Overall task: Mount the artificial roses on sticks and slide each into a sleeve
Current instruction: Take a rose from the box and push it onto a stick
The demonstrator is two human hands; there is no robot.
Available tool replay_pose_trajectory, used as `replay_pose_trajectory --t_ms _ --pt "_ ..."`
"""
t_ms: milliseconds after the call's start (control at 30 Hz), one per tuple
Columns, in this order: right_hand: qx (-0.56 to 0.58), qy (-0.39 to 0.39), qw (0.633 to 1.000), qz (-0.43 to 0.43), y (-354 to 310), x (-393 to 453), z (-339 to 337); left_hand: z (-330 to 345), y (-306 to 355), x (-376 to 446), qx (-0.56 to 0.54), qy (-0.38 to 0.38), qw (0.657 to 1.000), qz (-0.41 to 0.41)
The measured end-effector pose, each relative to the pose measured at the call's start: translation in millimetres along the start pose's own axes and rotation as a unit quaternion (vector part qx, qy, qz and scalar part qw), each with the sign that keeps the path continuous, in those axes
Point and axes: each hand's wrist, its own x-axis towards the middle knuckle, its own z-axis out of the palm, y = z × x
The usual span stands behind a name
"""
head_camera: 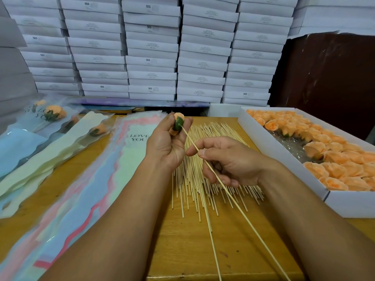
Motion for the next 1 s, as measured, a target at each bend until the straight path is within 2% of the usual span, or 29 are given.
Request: replay_pose_trajectory --t_ms 400,600,767,1000 --pt "0.02 0.022 0.999 0.033 1.2 -0.1 -6.5 -2.4 -3.4 0.4 0.095 0.007 0.995 0.032" --pt "0.002 0.042 0.998 0.038 1.8 2.8 -3.1 -0.4 -4.2 -2.0 0.093 0.006 0.996 -0.012" --pt "-0.005 0.064 0.997 0.039 2.4 3.2 -2.2 -2.7 -8.2 -4.5 0.178 -0.007 0.983 -0.044" --pt "-0.012 0.077 0.996 0.036 4.0 4.9 -0.7 -5.1 -9.1 -3.0 0.224 0.014 0.973 -0.056"
